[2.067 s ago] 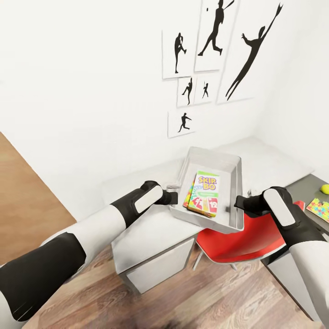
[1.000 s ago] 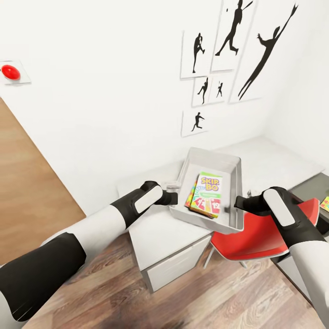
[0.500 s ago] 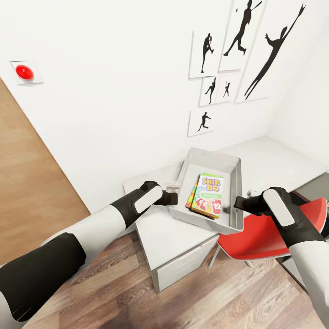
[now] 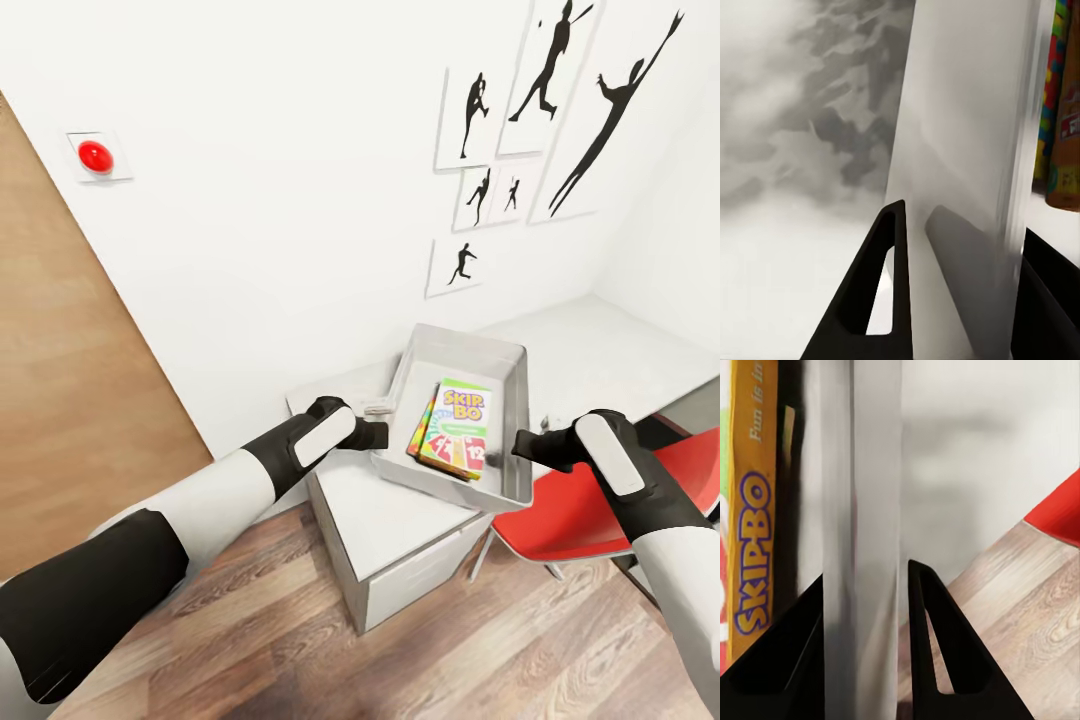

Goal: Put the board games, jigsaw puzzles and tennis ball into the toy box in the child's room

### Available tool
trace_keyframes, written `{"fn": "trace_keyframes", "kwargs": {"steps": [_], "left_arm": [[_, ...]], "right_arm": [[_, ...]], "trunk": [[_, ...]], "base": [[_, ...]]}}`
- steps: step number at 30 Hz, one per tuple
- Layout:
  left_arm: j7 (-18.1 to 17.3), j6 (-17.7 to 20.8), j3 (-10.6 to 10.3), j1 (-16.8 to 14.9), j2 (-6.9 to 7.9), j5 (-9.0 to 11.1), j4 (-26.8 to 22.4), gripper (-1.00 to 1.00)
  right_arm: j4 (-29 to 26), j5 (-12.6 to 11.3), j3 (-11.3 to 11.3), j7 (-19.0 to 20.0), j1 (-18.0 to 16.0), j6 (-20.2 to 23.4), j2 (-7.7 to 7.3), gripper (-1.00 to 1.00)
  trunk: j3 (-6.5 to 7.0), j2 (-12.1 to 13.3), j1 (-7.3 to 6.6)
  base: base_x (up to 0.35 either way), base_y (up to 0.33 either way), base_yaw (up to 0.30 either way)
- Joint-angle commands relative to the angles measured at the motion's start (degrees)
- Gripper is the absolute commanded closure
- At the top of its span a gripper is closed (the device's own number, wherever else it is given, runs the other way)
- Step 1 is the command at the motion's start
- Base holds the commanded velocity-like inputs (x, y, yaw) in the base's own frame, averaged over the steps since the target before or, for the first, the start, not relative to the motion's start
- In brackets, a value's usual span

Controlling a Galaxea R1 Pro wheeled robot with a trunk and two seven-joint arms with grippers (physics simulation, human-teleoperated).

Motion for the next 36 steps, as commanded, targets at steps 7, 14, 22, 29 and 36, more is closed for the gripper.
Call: {"fn": "trace_keyframes", "kwargs": {"steps": [7,14,22,29,36], "left_arm": [[0.2,0.0,0.4,-0.1,-0.03,0.2,0.0,1.0],[0.2,0.3,0.4,-0.1,-0.03,0.2,0.0,1.0],[0.2,0.4,0.4,-0.1,-0.03,0.2,0.0,1.0],[0.2,0.4,0.4,-0.1,-0.03,0.2,0.0,1.0],[0.2,0.4,0.4,-0.1,-0.03,0.2,0.0,1.0]], "right_arm": [[-1.0,-1.2,2.3,-0.5,-0.2,0.1,2.43,1.0],[-0.9,-1.3,2.5,-0.5,-0.2,0.1,2.43,1.0],[-0.8,-1.3,2.5,-0.5,-0.2,0.1,2.63,1.0],[-0.8,-1.3,2.5,-0.5,-0.2,0.1,2.77,1.0],[-0.8,-1.3,3.2,-0.5,-0.2,0.1,2.78,1.0]], "trunk": [[-0.11,-0.1,0.03],[-0.21,-0.1,0.03],[-0.86,-0.1,0.03],[-1.48,-0.1,0.03],[-1.57,-0.1,0.03]], "base": [[0.0,0.102,0.0],[0.0,0.012,0.0],[0.0,0.001,0.0],[0.0,0.0,0.0],[0.0,0.0,0.0]]}}
